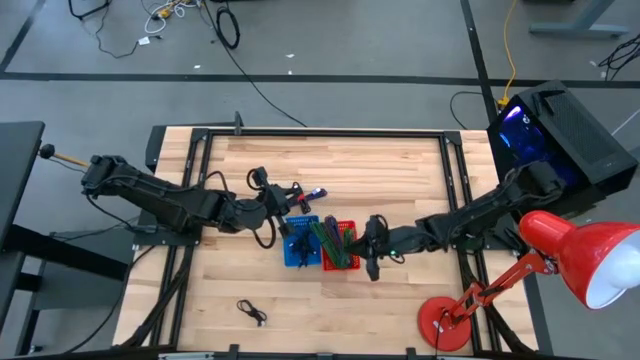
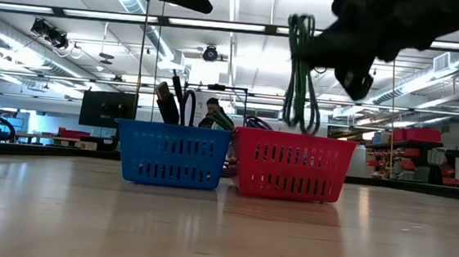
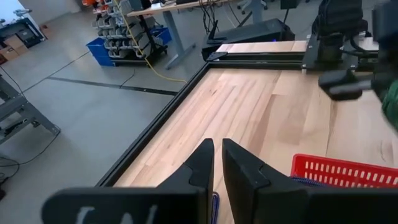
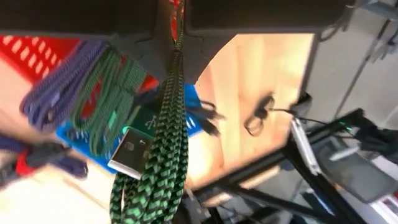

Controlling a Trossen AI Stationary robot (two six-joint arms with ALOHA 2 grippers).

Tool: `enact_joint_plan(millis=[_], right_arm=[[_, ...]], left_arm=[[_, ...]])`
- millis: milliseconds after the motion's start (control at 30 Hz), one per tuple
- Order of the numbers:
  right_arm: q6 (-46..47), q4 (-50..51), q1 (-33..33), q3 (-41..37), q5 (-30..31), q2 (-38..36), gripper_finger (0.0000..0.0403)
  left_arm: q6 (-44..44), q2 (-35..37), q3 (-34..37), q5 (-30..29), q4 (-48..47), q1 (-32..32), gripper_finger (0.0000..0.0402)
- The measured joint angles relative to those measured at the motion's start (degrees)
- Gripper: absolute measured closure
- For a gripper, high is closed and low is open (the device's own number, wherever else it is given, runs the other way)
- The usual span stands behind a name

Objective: Pick & Place USB Port
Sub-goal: Put the black and green USB cable into the red basket

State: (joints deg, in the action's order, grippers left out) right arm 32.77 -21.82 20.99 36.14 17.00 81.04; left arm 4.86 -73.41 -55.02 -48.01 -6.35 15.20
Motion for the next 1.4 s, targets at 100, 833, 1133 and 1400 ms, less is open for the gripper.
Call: enact_joint_plan(millis=[100, 833, 1133, 1400], right_arm=[[1.3, -1.0, -0.1, 0.0, 0.1, 3.1, 0.0397], [-4.2, -4.2, -7.0, 0.0, -6.8, 5.1, 0.0397], [-5.8, -4.4, -9.4, 0.0, -8.9, 5.1, 0.0398], [-4.5, -1.4, -9.1, 0.0, -9.1, 5.1, 0.0396]], left_arm=[[0.0, 0.0, 0.0, 0.0, 0.0, 0.0, 0.0362], [0.5, -0.1, 0.0, 0.0, -1.2, 0.0, 0.0362], [0.9, -0.1, 0.1, 0.0, -1.3, 0.0, 0.0362], [0.9, -0.1, 0.1, 0.0, -1.3, 0.0, 0.0362]])
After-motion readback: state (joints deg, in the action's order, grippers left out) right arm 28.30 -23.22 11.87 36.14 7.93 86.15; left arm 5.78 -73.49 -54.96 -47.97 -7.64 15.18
